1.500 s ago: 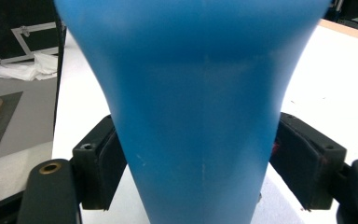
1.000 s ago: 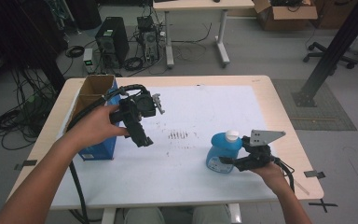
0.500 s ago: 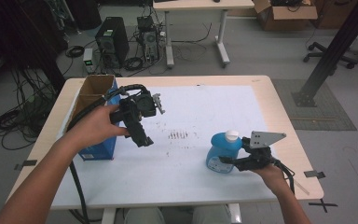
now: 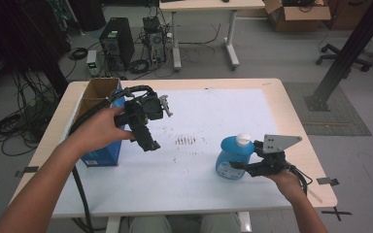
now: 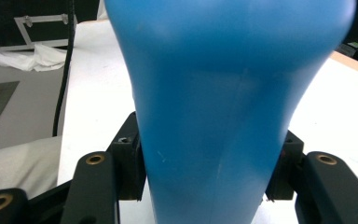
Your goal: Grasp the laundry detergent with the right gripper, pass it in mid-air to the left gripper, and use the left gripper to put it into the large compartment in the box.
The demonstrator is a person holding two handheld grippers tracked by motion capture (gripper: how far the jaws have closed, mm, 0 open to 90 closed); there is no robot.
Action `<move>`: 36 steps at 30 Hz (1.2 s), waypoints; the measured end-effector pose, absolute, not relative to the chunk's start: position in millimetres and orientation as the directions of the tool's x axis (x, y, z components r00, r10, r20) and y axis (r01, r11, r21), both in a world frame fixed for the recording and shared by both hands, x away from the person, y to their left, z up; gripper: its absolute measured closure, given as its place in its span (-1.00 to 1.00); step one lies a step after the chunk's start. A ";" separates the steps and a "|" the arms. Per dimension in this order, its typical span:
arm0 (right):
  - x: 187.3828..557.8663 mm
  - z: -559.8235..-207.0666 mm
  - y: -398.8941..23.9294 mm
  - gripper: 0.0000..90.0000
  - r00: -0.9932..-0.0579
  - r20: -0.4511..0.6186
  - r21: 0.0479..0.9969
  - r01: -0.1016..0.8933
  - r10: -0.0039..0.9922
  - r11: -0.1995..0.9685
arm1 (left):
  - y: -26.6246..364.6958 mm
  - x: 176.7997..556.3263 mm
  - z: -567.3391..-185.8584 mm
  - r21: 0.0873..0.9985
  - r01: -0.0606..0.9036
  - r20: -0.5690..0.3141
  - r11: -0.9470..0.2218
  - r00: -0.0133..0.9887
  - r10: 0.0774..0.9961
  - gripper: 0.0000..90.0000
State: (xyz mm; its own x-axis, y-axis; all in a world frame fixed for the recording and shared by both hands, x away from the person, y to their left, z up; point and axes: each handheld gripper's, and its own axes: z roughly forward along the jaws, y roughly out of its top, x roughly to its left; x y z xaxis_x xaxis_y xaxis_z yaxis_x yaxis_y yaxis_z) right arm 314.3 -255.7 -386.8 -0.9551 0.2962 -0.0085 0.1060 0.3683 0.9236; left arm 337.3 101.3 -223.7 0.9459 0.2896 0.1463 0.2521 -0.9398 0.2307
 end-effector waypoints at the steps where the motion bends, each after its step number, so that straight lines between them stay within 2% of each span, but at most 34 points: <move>1: 313.8 -384.1 -255.5 -0.02 -0.956 -0.012 0.923 0.102 0.294 0.371 | 100.3 336.3 -221.6 0.229 0.249 0.148 -0.941 0.947 0.286 -0.85; 17: 308.6 -350.1 -254.2 -0.02 -0.969 0.007 0.905 0.111 0.248 0.410 | 85.9 321.1 -200.3 0.217 0.221 0.165 -0.951 0.952 0.259 -0.85; 36: 311.6 -314.9 -226.4 -0.02 -0.993 0.008 0.884 0.064 0.122 0.463 | 49.9 301.2 -178.2 0.208 0.123 0.152 -0.970 0.976 0.156 -0.85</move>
